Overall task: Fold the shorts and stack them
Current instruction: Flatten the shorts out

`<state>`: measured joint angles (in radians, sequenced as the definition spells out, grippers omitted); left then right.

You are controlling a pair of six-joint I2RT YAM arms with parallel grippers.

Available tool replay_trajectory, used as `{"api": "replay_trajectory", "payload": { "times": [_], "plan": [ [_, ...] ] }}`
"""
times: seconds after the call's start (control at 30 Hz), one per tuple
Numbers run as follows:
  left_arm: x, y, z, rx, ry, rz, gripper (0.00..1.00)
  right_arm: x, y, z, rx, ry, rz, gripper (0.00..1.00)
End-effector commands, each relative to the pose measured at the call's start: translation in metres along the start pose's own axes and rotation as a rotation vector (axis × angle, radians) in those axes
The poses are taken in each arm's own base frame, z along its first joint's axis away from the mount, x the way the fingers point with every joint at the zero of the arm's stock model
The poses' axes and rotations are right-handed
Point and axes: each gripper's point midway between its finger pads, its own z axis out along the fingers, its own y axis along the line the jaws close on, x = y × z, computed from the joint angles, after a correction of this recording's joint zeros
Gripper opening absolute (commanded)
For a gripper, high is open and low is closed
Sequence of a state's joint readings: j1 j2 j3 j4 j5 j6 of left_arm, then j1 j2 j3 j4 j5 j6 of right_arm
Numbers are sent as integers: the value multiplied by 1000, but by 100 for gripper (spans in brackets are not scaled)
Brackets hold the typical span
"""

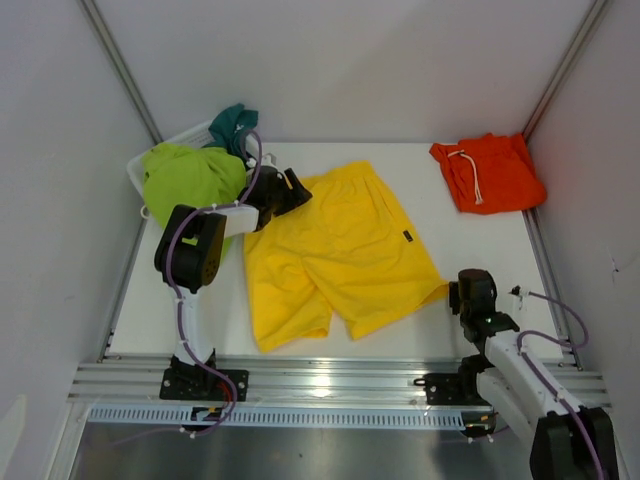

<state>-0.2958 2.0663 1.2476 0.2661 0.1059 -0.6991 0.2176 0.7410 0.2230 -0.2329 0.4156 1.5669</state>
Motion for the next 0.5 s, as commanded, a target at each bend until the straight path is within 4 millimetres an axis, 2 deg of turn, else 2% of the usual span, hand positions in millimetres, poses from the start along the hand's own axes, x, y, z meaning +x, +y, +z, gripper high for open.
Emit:
{"api": "replay_trajectory", "payload": {
  "times": [0.0, 0.03, 0.07, 0.13, 0.17, 0.2, 0.27, 0.3, 0.33, 0.4, 0.47],
  "plan": [
    [-39, -11, -12, 0, -87, 2, 73, -10, 54, 6, -97, 32, -18, 0],
    [-40, -9, -12, -2, -88, -1, 73, -9, 59, 5, -106, 42, -35, 0],
    [-39, -5, -11, -16, -82, -7, 73, -24, 62, 10, -97, 5, -17, 0],
    [-41, 0, -12, -33, -86, -11, 74, -38, 74, 15, -106, -4, -27, 0],
    [-42, 3, -11, -42, -85, -13, 73, -45, 74, 17, -94, -7, -20, 0],
    [-42, 6, -11, -54, -87, -12, 74, -62, 72, 26, -70, -33, 6, 0],
    [-40, 11, -11, -67, -82, -17, 73, -69, 78, 32, -78, -5, -6, 0],
    [-40, 11, -11, -66, -84, -24, 73, -80, 79, 38, -78, -18, 3, 0],
    [-39, 12, -11, -63, -84, -28, 74, -78, 87, 48, -84, 28, -20, 0],
    [-37, 13, -12, -66, -86, -50, 74, -84, 90, 62, -71, 40, -15, 0],
    [-32, 15, -15, -63, -86, -79, 74, -81, 95, 83, -47, 78, -27, 0]
  ]
}}
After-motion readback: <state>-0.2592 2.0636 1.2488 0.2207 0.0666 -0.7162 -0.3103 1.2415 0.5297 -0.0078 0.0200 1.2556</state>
